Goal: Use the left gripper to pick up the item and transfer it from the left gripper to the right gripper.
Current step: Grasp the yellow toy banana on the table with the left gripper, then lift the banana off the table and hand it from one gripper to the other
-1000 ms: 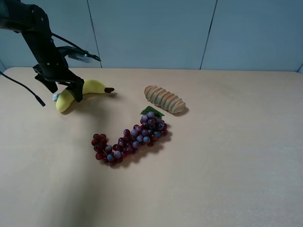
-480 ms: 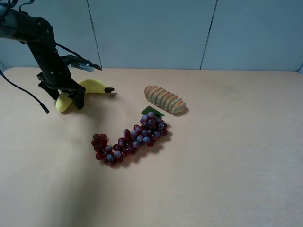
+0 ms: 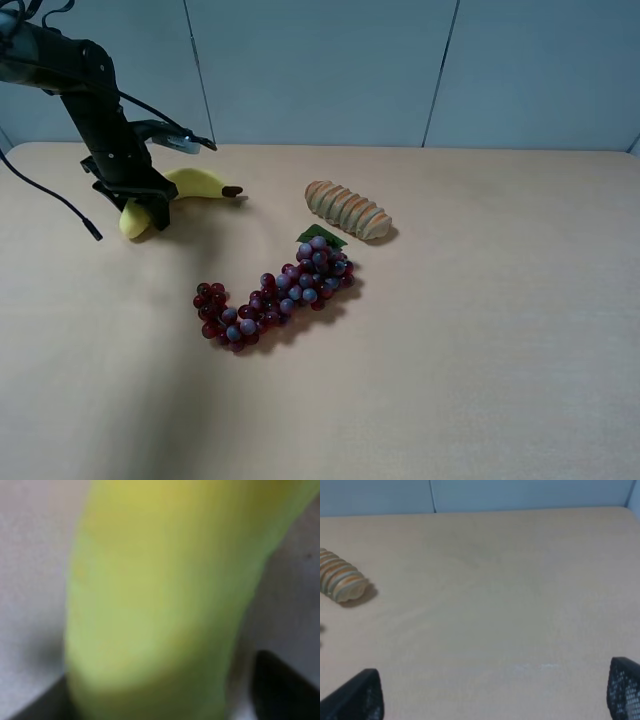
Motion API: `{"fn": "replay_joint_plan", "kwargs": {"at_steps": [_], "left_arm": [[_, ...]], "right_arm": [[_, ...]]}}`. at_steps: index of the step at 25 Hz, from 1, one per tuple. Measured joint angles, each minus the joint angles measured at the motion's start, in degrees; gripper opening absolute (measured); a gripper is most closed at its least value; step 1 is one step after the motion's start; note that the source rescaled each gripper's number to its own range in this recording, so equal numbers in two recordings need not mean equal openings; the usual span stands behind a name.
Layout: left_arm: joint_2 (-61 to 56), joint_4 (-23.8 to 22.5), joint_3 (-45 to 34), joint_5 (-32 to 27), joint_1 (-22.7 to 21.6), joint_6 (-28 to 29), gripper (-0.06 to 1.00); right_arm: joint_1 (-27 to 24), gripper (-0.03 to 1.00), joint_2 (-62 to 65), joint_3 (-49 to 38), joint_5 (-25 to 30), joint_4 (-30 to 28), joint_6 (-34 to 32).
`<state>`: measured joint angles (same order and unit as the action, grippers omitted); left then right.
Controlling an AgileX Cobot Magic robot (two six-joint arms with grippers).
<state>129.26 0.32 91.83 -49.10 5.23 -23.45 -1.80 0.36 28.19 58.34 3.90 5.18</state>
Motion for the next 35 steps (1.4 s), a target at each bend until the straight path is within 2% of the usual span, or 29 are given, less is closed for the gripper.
{"fn": "replay_joint_plan", "kwargs": {"at_steps": [4, 5, 15, 27, 35], "left_arm": [[0.00, 0.01, 0.00, -0.20, 0.00, 0.00, 0.07], [0.00, 0.01, 0.00, -0.28, 0.00, -0.02, 0.02], [-1.39, 0.01, 3.72, -3.38, 0.00, -0.42, 0.00], [-12.49, 0.11, 4.57, -10.53, 0.42, -2.26, 0.00], [-17.65, 0.22, 4.57, -12.50, 6.13, -3.27, 0.00]], "right_arm": [[0.00, 1.00, 0.00, 0.00, 0.00, 0.00, 0.00], [0.00, 1.00, 0.00, 0.00, 0.00, 0.00, 0.00], [0.00, 1.00, 0.00, 0.00, 0.00, 0.00, 0.00], [0.00, 1.00, 0.00, 0.00, 0.00, 0.00, 0.00], [0.00, 1.00, 0.00, 0.00, 0.00, 0.00, 0.00]]}}
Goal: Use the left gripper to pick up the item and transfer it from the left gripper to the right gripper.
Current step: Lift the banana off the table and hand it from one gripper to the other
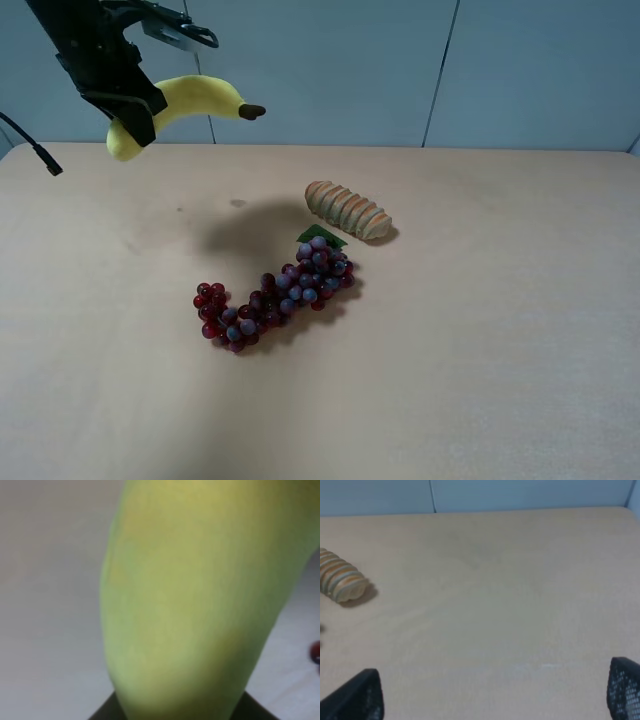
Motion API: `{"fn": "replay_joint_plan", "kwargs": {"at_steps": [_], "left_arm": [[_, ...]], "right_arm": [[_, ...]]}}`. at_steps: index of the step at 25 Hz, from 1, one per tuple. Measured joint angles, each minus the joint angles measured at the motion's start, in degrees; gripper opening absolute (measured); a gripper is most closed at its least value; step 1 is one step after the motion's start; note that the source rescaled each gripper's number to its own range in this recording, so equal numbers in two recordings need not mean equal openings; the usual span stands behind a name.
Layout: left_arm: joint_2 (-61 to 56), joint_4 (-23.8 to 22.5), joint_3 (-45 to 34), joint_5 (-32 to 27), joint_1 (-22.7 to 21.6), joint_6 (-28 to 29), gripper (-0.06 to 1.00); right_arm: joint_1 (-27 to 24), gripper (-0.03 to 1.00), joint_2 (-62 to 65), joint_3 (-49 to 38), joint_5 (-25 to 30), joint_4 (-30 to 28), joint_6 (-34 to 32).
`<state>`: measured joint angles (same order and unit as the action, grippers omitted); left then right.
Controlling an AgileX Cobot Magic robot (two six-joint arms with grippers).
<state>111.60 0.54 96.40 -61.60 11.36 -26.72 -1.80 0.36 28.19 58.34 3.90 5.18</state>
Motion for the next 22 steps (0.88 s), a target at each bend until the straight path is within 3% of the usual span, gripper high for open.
{"fn": "replay_joint_plan", "kwargs": {"at_steps": [11, 22], "left_arm": [[-0.06, 0.26, 0.00, -0.22, 14.85, -5.14, 0.00], [-0.06, 1.80, -0.33, -0.66, 22.95, -15.52, 0.00]], "right_arm": [[0.00, 1.00, 0.00, 0.00, 0.00, 0.00, 0.00], [0.00, 1.00, 0.00, 0.00, 0.00, 0.00, 0.00]]}}
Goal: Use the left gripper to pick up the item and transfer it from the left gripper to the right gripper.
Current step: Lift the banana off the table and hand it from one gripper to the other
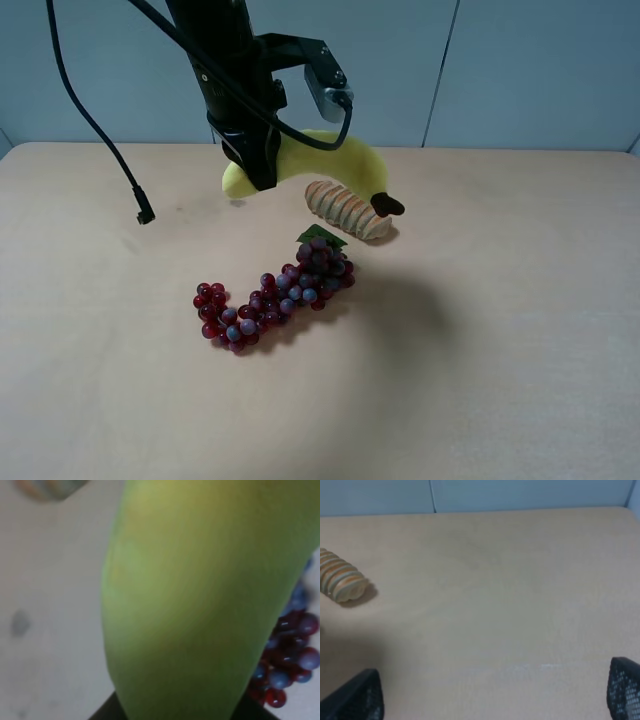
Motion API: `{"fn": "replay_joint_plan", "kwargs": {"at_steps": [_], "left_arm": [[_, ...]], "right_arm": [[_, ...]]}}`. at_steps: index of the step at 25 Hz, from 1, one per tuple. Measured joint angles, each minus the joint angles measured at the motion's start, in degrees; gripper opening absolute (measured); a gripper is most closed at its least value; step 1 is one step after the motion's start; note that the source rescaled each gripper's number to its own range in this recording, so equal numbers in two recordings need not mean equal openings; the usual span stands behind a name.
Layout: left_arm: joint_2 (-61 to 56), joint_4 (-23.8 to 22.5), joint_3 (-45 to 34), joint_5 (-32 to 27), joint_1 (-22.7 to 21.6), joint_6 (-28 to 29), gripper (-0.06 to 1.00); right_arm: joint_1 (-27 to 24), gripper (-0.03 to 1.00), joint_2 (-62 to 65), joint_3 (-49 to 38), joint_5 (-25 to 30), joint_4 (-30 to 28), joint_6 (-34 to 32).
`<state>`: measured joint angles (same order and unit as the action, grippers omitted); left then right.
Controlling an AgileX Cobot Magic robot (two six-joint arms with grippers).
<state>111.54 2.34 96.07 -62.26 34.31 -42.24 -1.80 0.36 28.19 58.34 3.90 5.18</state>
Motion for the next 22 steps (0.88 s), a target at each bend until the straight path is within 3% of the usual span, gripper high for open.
{"fn": "replay_joint_plan", "kwargs": {"at_steps": [6, 10, 14, 18, 22], "left_arm": [[0.00, 4.64, -0.24, -0.23, 1.40, -6.07, 0.00], [0.00, 5.08, -0.24, -0.23, 2.25, -7.57, 0.00], [0.00, 5.19, -0.24, -0.23, 2.88, -7.94, 0.00], [0.00, 5.42, -0.24, -0.17, 3.10, -8.00, 0.00], [0.00, 5.63, -0.24, -0.17, 3.18, -8.06, 0.00]], "right_arm": [[0.00, 1.00, 0.00, 0.00, 0.00, 0.00, 0.00], [0.00, 1.00, -0.81, 0.23, 0.14, 1.34, 1.01], [0.11, 1.00, -9.29, 3.77, -0.23, 5.58, 4.09], [3.46, 1.00, -19.70, 7.75, -4.63, 11.82, 9.16], [10.66, 1.00, -29.37, 9.81, -9.27, 17.07, 16.13]]}}
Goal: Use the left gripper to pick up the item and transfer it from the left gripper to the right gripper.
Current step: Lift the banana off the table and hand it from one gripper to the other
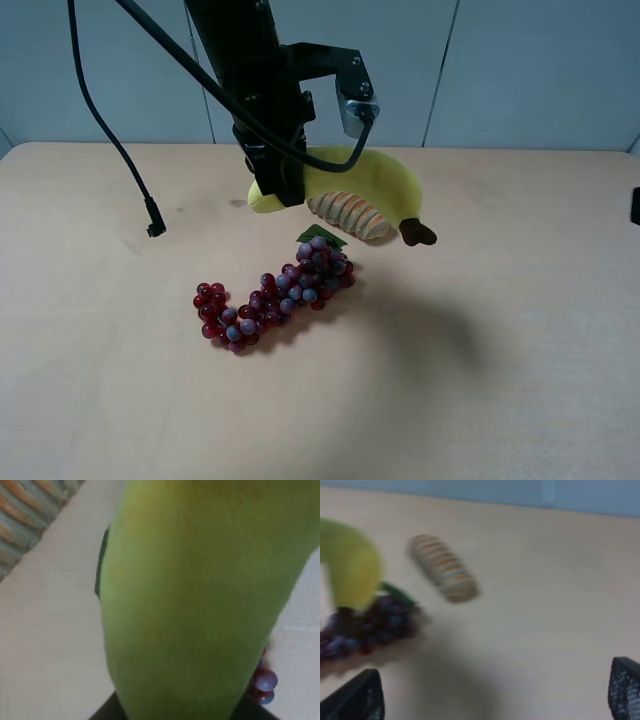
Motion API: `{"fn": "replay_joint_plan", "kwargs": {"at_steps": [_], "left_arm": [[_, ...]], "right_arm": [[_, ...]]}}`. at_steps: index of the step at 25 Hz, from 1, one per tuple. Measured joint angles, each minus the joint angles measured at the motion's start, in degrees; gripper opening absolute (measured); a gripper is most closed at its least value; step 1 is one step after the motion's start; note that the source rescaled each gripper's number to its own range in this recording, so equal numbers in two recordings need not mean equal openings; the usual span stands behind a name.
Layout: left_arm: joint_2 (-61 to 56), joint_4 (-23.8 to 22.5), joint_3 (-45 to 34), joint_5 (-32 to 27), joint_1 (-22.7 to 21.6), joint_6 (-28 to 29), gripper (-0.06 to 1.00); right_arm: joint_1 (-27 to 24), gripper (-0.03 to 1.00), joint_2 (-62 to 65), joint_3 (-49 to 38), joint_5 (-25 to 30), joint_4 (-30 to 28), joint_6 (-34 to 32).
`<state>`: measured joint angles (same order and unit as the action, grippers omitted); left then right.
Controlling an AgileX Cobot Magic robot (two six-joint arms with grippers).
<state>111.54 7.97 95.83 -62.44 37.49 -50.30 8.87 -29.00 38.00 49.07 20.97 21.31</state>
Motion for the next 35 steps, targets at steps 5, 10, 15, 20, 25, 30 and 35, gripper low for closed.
{"fn": "replay_joint_plan", "kwargs": {"at_steps": [5, 10, 15, 20, 25, 30, 35], "left_arm": [[0.00, 0.00, 0.00, 0.42, 0.00, 0.00, 0.00], [0.00, 0.00, 0.00, 0.40, 0.00, 0.00, 0.00], [0.00, 1.37, 0.00, 1.00, 0.00, -0.17, 0.00], [0.00, 1.94, 0.00, 1.30, 0.00, -0.95, 0.00], [0.00, 2.85, 0.00, 1.30, 0.00, -0.99, 0.00], [0.00, 3.04, 0.00, 1.37, 0.00, -1.02, 0.00], [0.00, 3.24, 0.00, 1.42, 0.00, -1.06, 0.00]], "right_arm": [[12.14, 1.00, -10.07, 0.26, -6.90, 4.27, 8.11], [22.88, 1.00, -18.10, 0.26, -16.15, 5.48, 12.38], [28.58, 1.00, -26.27, 1.42, -24.16, 5.67, 13.49], [29.03, 1.00, -33.97, 4.63, -28.77, 5.67, 13.68], [29.03, 1.00, -39.97, 5.48, -30.64, 4.68, 13.74], [29.03, 1.00, -43.82, 5.48, -33.80, 3.20, 13.86], [29.03, 1.00, -46.25, 5.52, -35.57, 2.41, 13.86]]}}
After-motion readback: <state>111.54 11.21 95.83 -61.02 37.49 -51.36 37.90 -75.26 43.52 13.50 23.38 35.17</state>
